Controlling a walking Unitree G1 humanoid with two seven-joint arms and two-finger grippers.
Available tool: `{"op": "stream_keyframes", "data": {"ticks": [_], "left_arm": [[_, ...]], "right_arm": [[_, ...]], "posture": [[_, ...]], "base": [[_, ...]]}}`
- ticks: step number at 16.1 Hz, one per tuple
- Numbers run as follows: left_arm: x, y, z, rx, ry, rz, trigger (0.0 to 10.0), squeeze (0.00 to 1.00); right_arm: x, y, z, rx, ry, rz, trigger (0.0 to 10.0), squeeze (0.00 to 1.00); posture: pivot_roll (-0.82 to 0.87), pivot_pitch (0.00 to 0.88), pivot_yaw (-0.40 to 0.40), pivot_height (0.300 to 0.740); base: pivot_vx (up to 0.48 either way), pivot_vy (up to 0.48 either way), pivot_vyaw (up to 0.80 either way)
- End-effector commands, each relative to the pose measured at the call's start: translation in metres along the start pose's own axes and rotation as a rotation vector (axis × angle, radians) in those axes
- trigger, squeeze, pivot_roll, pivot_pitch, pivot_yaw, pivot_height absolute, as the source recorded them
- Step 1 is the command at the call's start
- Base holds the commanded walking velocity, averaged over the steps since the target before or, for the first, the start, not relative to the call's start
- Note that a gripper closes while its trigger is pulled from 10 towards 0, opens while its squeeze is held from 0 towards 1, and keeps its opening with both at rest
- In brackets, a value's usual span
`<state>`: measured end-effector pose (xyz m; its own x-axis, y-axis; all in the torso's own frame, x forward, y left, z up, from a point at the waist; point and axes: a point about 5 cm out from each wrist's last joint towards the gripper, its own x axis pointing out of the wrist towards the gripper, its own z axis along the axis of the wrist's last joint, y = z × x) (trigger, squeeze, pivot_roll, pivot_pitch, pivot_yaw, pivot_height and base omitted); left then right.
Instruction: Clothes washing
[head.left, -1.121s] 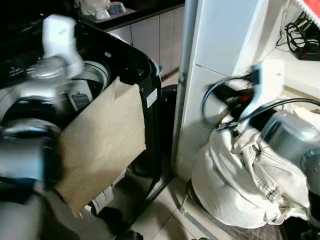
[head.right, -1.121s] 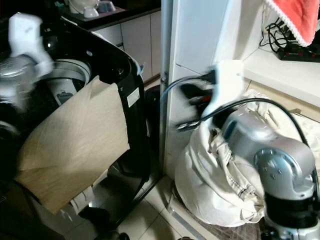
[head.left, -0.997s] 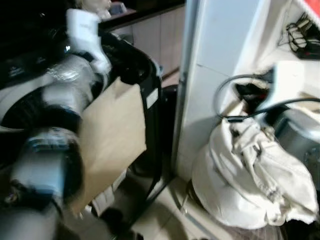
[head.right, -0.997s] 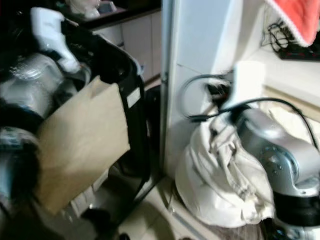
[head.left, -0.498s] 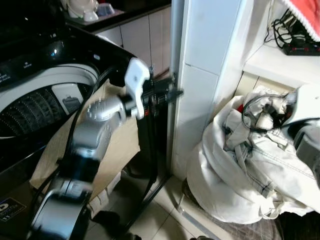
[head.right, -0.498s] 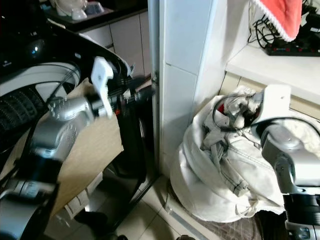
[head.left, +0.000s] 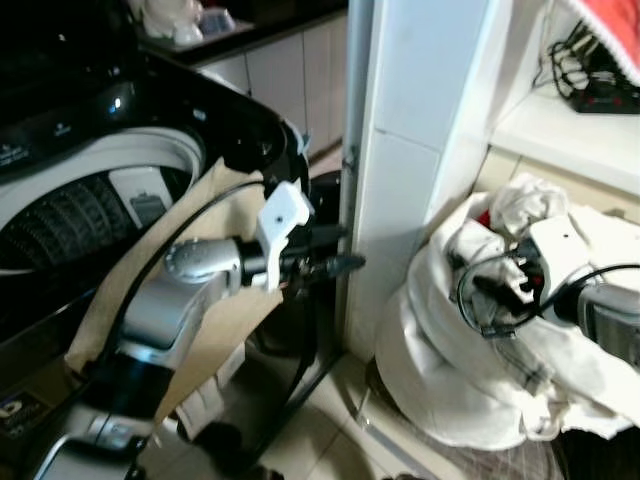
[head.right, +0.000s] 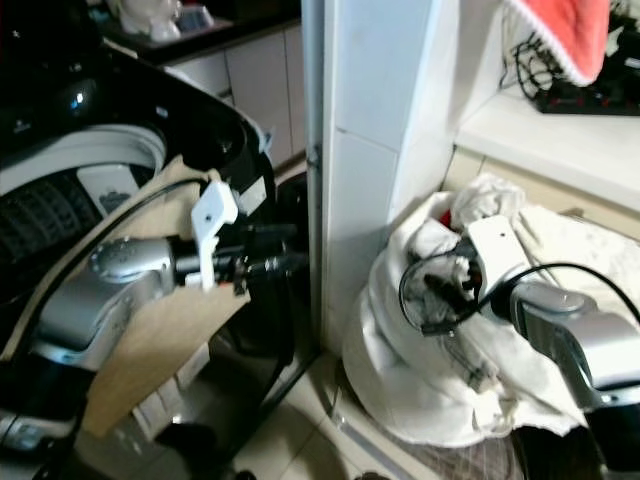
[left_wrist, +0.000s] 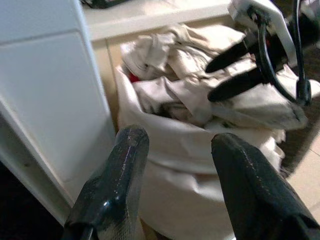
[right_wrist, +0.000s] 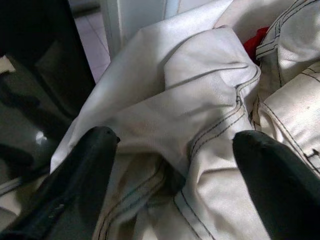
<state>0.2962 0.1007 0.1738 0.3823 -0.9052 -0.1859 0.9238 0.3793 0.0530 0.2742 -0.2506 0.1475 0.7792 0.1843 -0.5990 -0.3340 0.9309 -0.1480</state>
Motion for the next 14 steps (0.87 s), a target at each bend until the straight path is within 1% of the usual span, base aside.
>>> {"op": "stream_keyframes", "data": {"ticks": [1, 2, 3, 4, 7, 8, 9, 10, 11, 14], "left_arm": [[0.001, -0.007, -0.002, -0.001, 0.02, -0.039, 10.0, 0.0], [0.001, -0.009, -0.003, -0.003, 0.032, -0.048, 10.0, 0.0], [0.002, -0.01, -0.003, -0.003, 0.038, -0.056, 10.0, 0.0], [0.003, -0.011, -0.003, -0.002, 0.04, -0.059, 10.0, 0.0], [0.003, -0.014, -0.003, -0.004, 0.048, -0.069, 10.0, 0.0], [0.004, -0.015, -0.003, -0.005, 0.051, -0.069, 10.0, 0.0], [0.004, -0.015, -0.003, -0.006, 0.052, -0.069, 10.0, 0.0], [0.004, -0.016, -0.003, -0.007, 0.052, -0.068, 10.0, 0.0], [0.004, -0.016, -0.004, -0.009, 0.053, -0.069, 10.0, 0.0], [0.004, -0.016, -0.004, -0.011, 0.06, -0.068, 10.0, 0.0]], "right_arm": [[-0.001, 0.004, 0.002, -0.029, 0.023, 0.026, 10.0, 1.0], [-0.001, 0.008, -0.002, -0.062, 0.063, 0.045, 10.0, 0.0], [0.003, 0.008, -0.007, -0.11, 0.095, 0.029, 10.0, 0.0], [0.005, 0.009, -0.01, -0.132, 0.105, 0.023, 10.0, 0.0], [0.019, 0.012, -0.023, -0.149, 0.116, 0.013, 10.0, 0.0], [0.021, 0.011, -0.026, -0.15, 0.128, 0.007, 8.2, 0.0], [0.022, 0.01, -0.028, -0.138, 0.132, -0.001, 3.2, 0.0], [0.023, 0.009, -0.029, -0.122, 0.13, -0.008, 1.5, 0.0], [0.024, 0.008, -0.03, -0.116, 0.132, -0.011, 0.0, 0.0], [0.027, 0.002, -0.037, -0.089, 0.146, -0.018, 0.0, 0.0]], "posture": [[-0.17, 0.0, 0.069, 0.74], [-0.18, 0.0, 0.071, 0.74], [-0.17, 0.0, 0.071, 0.74], [-0.17, 0.0, 0.071, 0.74], [-0.17, 0.0, 0.072, 0.74], [-0.17, 0.0, 0.072, 0.74], [-0.17, 0.0, 0.072, 0.74], [-0.17, 0.0, 0.072, 0.74], [-0.17, 0.0, 0.073, 0.74], [-0.17, 0.0, 0.074, 0.74]], "base": [[0.0, 0.0, 0.0], [0.0, 0.0, 0.0], [0.0, 0.0, 0.0], [0.0, 0.0, 0.0], [0.0, 0.0, 0.0], [0.0, 0.0, 0.0], [0.0, 0.0, 0.0], [0.0, 0.0, 0.0], [0.0, 0.0, 0.0], [0.0, 0.0, 0.0]]}}
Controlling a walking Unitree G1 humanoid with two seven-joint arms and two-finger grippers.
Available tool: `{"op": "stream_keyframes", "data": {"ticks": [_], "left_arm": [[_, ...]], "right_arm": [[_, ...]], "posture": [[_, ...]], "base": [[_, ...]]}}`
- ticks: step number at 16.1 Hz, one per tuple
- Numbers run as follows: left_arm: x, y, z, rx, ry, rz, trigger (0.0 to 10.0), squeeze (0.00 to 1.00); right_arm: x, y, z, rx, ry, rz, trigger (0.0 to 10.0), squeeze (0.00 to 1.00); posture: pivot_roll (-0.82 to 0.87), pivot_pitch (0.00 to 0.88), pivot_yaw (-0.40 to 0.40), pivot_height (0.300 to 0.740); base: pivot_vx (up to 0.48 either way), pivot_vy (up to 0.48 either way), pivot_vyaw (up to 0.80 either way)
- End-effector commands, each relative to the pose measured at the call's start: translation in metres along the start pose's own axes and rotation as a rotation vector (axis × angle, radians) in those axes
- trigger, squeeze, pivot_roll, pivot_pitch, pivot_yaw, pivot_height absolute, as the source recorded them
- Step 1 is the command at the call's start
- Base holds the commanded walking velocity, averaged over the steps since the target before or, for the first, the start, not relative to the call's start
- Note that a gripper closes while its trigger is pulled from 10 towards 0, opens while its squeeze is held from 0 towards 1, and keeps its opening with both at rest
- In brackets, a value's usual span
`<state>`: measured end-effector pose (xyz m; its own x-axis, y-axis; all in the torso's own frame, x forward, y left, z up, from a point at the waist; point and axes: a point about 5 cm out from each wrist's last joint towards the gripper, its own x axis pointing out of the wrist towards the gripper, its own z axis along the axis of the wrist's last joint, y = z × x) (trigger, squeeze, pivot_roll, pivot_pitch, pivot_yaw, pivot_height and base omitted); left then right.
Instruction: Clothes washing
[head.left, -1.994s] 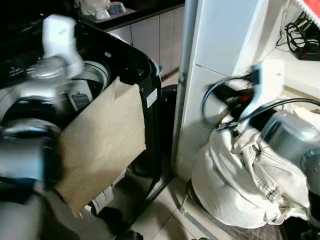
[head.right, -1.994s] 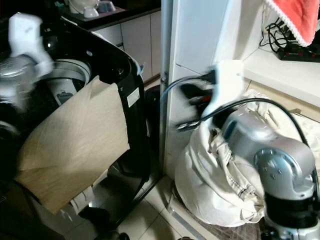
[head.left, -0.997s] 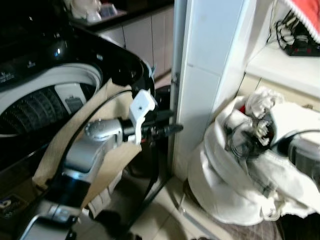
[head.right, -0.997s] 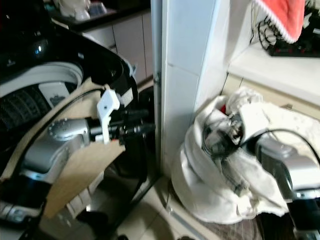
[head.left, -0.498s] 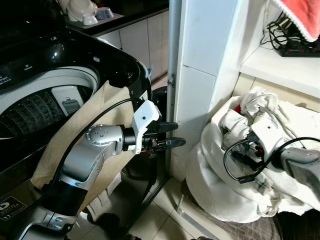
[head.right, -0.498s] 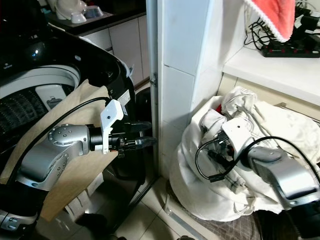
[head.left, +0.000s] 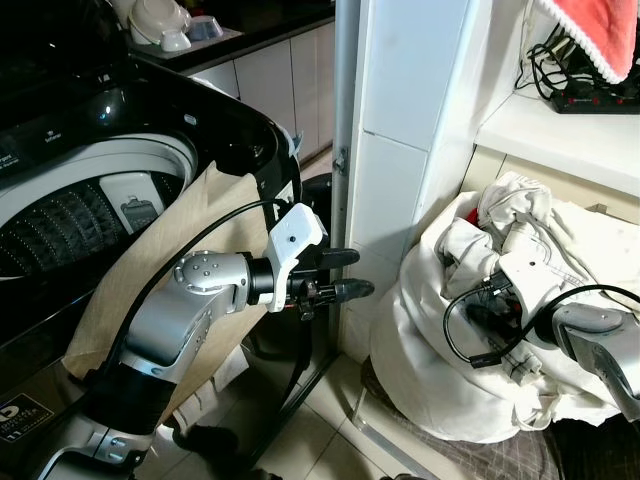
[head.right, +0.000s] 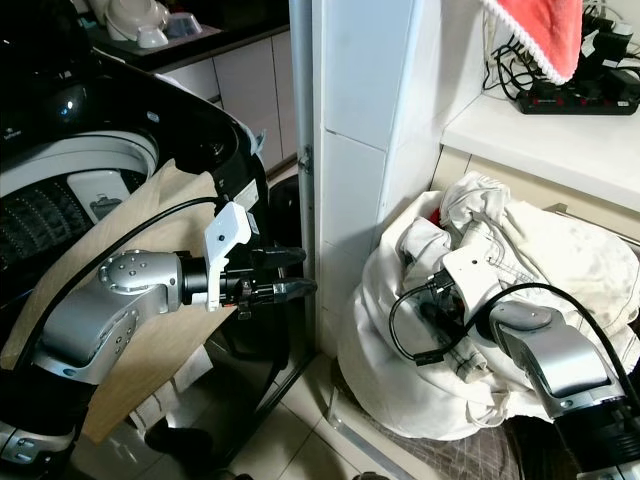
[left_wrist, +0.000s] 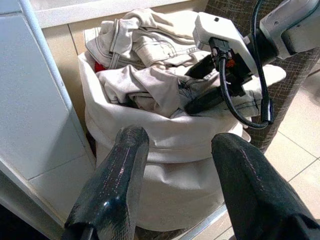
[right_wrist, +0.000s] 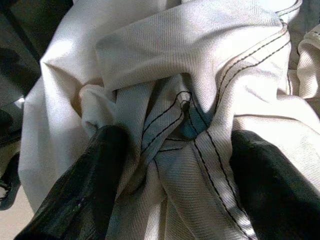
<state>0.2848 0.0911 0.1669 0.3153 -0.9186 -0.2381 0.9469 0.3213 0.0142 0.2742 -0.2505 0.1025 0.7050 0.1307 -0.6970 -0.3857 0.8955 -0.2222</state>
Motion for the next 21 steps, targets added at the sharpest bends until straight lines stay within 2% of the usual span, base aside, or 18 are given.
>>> {"op": "stream_keyframes", "data": {"ticks": [1, 8, 13, 15, 16, 19, 21], "left_arm": [[-0.001, -0.001, 0.002, 0.013, 0.01, 0.003, 10.0, 0.0], [-0.001, 0.002, 0.004, 0.011, 0.0, 0.035, 10.0, 0.0], [-0.001, 0.006, 0.005, 0.019, -0.003, 0.061, 10.0, 0.0], [-0.002, 0.008, 0.007, 0.027, -0.009, 0.077, 10.0, 0.0], [-0.002, 0.013, 0.012, 0.039, -0.036, 0.124, 10.0, 0.0], [-0.001, 0.02, 0.02, 0.053, -0.077, 0.189, 10.0, 0.0], [-0.001, 0.029, 0.036, 0.055, -0.177, 0.28, 10.0, 0.0]], "right_arm": [[0.0, -0.005, -0.003, 0.013, 0.016, -0.014, 0.0, 0.0], [0.001, -0.014, -0.003, 0.041, 0.009, -0.031, 0.0, 0.0], [-0.008, -0.025, 0.011, 0.034, -0.046, -0.07, 0.0, 0.0], [-0.016, -0.03, 0.021, 0.032, -0.082, -0.08, 0.0, 0.0], [-0.029, -0.036, 0.04, 0.055, -0.162, -0.074, 0.0, 0.0], [-0.049, -0.039, 0.06, 0.067, -0.261, -0.019, 0.0, 0.0], [-0.072, -0.044, 0.076, 0.071, -0.351, 0.023, 0.0, 0.0]], "posture": [[-0.17, 0.0, 0.074, 0.74], [-0.17, 0.0, 0.072, 0.74], [-0.17, 0.0, 0.076, 0.74], [-0.16, 0.0, 0.075, 0.74], [-0.16, 0.0, 0.074, 0.74], [-0.16, 0.0, 0.072, 0.74], [-0.16, 0.0, 0.072, 0.74]], "base": [[0.0, 0.0, 0.0], [0.0, 0.0, 0.0], [0.0, 0.0, 0.0], [0.0, 0.0, 0.0], [0.0, 0.0, 0.0], [0.0, 0.0, 0.0], [0.0, 0.0, 0.0]]}}
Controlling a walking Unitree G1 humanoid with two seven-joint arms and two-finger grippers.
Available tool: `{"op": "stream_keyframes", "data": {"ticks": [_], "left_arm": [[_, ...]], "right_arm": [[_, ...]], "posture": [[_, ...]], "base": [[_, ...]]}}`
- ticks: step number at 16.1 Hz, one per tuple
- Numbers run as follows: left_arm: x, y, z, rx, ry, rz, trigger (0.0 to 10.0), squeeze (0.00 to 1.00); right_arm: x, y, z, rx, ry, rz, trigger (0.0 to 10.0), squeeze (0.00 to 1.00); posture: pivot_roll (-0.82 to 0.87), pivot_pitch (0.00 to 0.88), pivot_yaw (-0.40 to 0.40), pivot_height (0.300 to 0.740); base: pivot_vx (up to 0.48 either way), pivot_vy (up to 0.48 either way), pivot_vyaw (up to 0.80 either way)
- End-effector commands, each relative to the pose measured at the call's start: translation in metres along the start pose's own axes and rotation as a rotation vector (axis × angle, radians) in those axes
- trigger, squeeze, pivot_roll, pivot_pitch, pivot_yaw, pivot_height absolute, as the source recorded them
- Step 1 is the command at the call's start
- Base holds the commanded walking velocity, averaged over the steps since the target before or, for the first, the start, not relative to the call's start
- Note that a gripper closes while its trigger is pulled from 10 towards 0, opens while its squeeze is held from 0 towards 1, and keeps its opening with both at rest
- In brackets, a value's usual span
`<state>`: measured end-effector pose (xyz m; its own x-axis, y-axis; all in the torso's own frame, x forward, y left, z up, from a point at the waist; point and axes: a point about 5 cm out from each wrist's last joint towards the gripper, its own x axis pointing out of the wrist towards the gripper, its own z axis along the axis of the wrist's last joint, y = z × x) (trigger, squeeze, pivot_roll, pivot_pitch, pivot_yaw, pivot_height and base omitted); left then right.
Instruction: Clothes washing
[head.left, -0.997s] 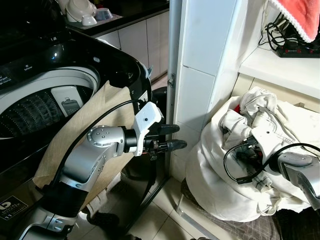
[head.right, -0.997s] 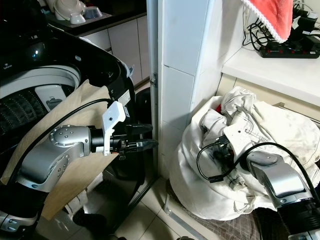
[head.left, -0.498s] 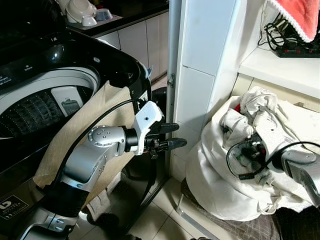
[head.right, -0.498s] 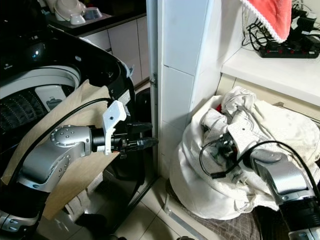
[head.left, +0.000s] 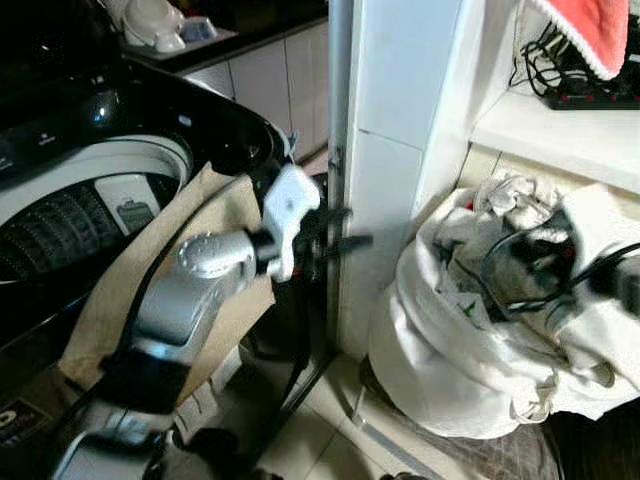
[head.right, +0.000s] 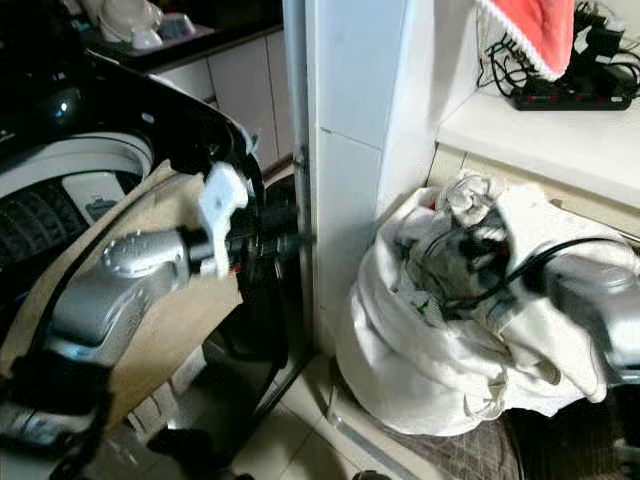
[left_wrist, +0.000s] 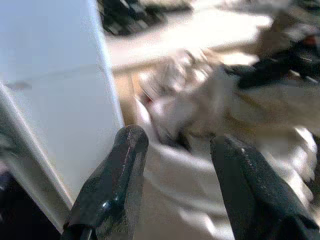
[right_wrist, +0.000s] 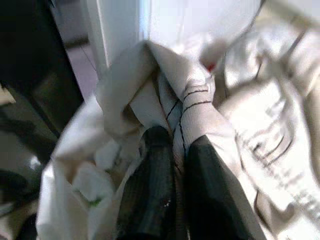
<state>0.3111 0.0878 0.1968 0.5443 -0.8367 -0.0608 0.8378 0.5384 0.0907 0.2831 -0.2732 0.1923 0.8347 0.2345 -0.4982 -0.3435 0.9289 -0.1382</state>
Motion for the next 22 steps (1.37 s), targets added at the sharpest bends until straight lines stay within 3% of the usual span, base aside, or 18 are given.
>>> {"op": "stream_keyframes", "data": {"ticks": [1, 5, 6, 8, 9, 12, 13, 14, 16, 19, 20, 21, 22], "left_arm": [[-0.002, 0.01, 0.013, 0.023, -0.06, 0.061, 10.0, 0.0], [0.003, 0.008, 0.026, 0.032, -0.14, 0.059, 10.0, 0.0], [0.006, 0.005, 0.033, 0.016, -0.198, 0.059, 10.0, 0.0], [0.009, 0.003, 0.039, 0.0, -0.247, 0.057, 10.0, 0.0], [0.011, -0.002, 0.041, 0.0, -0.259, 0.034, 10.0, 0.0], [0.013, -0.005, 0.035, 0.007, -0.234, 0.025, 10.0, 0.0], [0.013, -0.005, 0.034, 0.012, -0.226, 0.026, 10.0, 0.0], [0.013, -0.005, 0.036, 0.011, -0.231, 0.023, 10.0, 0.0], [0.017, -0.01, 0.05, -0.046, -0.324, -0.012, 10.0, 0.0], [0.027, -0.023, 0.069, -0.116, -0.442, -0.083, 10.0, 0.0], [0.032, -0.029, 0.074, -0.142, -0.467, -0.107, 10.0, 1.0], [0.038, -0.039, 0.081, -0.24, -0.508, -0.163, 10.0, 1.0], [0.041, -0.041, 0.083, -0.278, -0.512, -0.168, 10.0, 1.0]], "right_arm": [[-0.016, 0.001, 0.029, -0.033, -0.122, 0.04, 0.0, 0.0], [-0.045, 0.005, 0.064, 0.051, -0.357, 0.173, 0.0, 0.0], [-0.054, 0.008, 0.075, 0.099, -0.467, 0.243, 0.0, 0.0], [-0.059, 0.012, 0.082, 0.127, -0.54, 0.3, 0.0, 0.0], [-0.058, 0.013, 0.078, 0.139, -0.537, 0.319, 0.0, 0.0], [-0.037, 0.012, 0.044, 0.061, -0.3, 0.19, 0.0, 0.0], [-0.034, 0.015, 0.042, 0.092, -0.314, 0.2, 0.0, 0.0], [-0.037, 0.02, 0.051, 0.129, -0.385, 0.239, 0.0, 0.0], [-0.054, 0.025, 0.083, 0.267, -0.657, 0.402, 0.0, 0.0], [-0.064, 0.032, 0.1, 0.351, -0.808, 0.559, 0.0, 0.0], [-0.065, 0.037, 0.104, 0.362, -0.837, 0.593, 0.0, 0.0], [-0.063, 0.042, 0.106, 0.369, -0.836, 0.591, 0.0, 0.0], [-0.062, 0.043, 0.106, 0.376, -0.834, 0.591, 0.0, 0.0]], "posture": [[-0.17, 0.0, 0.074, 0.74], [-0.17, 0.0, 0.077, 0.74], [-0.18, 0.0, 0.077, 0.74], [-0.18, 0.0, 0.077, 0.74], [-0.18, 0.0, 0.077, 0.74], [-0.17, 0.0, 0.075, 0.74], [-0.17, 0.0, 0.075, 0.74], [-0.17, 0.0, 0.073, 0.74], [-0.17, 0.0, 0.075, 0.74], [-0.17, 0.0, 0.076, 0.74], [-0.17, 0.0, 0.077, 0.74], [-0.18, 0.0, 0.079, 0.74], [-0.17, 0.0, 0.079, 0.74]], "base": [[0.0, 0.0, 0.0], [0.0, 0.0, 0.0], [0.0, 0.0, 0.0], [0.0, 0.0, 0.0], [0.0, 0.0, 0.0], [0.0, 0.0, 0.0], [0.0, 0.0, 0.0], [0.0, 0.0, 0.0], [0.0, 0.0, 0.0], [0.0, 0.0, 0.0], [0.0, 0.0, 0.0], [0.0, 0.0, 0.0], [0.0, 0.0, 0.0]]}}
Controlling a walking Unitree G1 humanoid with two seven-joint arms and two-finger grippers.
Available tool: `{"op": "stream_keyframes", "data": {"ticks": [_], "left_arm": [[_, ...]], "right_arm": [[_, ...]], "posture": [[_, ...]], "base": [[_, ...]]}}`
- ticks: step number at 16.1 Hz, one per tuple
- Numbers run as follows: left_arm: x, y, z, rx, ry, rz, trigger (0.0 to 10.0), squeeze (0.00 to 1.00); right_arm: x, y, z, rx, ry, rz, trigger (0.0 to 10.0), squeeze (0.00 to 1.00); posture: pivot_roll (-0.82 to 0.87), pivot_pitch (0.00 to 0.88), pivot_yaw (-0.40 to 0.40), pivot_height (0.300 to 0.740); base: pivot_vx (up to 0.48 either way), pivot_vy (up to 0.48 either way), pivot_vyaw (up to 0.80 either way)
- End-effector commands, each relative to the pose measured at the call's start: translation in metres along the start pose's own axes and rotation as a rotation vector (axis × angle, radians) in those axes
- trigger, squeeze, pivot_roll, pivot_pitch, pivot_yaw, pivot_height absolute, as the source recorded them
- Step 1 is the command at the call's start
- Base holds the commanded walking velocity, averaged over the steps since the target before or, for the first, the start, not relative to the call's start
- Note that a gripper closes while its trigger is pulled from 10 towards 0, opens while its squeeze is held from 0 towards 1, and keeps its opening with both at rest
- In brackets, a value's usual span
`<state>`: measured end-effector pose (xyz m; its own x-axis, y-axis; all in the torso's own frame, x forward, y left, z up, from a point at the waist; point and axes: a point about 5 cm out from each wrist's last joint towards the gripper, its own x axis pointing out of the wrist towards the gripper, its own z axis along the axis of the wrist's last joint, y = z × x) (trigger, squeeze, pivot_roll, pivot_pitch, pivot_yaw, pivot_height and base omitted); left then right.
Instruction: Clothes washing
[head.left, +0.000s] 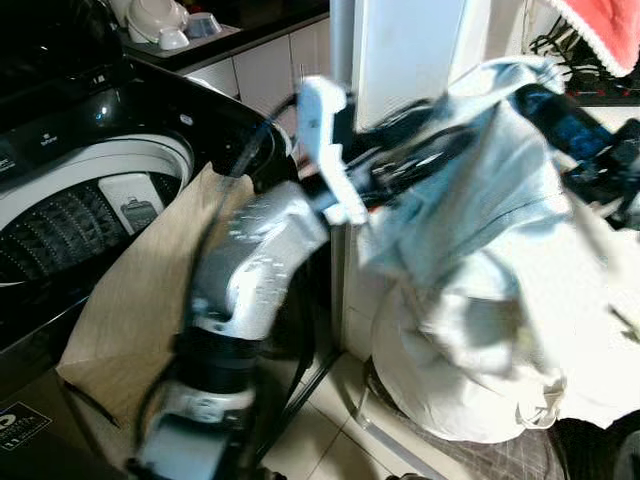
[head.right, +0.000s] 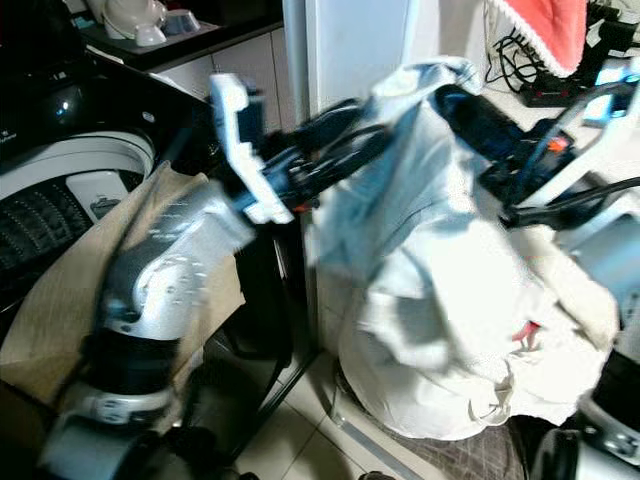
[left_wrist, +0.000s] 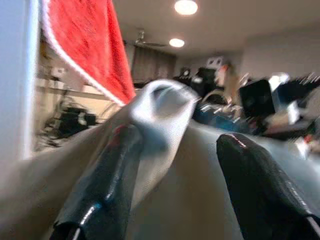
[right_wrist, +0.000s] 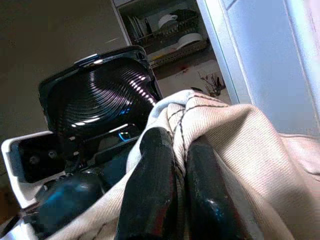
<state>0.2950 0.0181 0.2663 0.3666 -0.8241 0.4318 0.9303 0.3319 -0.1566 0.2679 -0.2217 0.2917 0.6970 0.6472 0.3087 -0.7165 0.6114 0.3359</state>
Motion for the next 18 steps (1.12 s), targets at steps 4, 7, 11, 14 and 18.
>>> {"op": "stream_keyframes", "data": {"ticks": [4, 7, 11, 14, 18], "left_arm": [[0.004, -0.01, -0.008, -0.144, 0.068, -0.012, 10.0, 1.0], [0.003, -0.015, -0.02, -0.093, 0.159, 0.002, 10.0, 0.0], [0.003, -0.015, -0.028, 0.034, 0.223, 0.022, 10.0, 0.0], [0.002, -0.002, -0.024, 0.021, 0.186, 0.126, 0.0, 0.0], [-0.001, 0.0, -0.022, 0.013, 0.173, 0.121, 0.0, 0.0]], "right_arm": [[0.008, 0.015, 0.002, -0.044, 0.024, 0.033, 0.0, 0.0], [0.009, 0.016, 0.002, -0.039, 0.02, 0.032, 0.0, 0.0], [0.012, 0.018, 0.003, -0.039, 0.009, 0.033, 0.0, 0.0], [0.013, 0.021, 0.002, -0.038, 0.011, 0.042, 0.0, 0.0], [0.013, 0.021, 0.001, -0.041, 0.012, 0.041, 0.0, 0.0]], "posture": [[-0.17, 0.0, 0.079, 0.74], [-0.17, 0.0, 0.079, 0.74], [-0.17, 0.0, 0.082, 0.74], [-0.17, 0.0, 0.086, 0.74], [-0.17, 0.0, 0.088, 0.74]], "base": [[0.0, 0.0, 0.0], [0.0, 0.0, 0.0], [0.0, 0.0, 0.0], [0.0, 0.0, 0.0], [0.0, 0.0, 0.0]]}}
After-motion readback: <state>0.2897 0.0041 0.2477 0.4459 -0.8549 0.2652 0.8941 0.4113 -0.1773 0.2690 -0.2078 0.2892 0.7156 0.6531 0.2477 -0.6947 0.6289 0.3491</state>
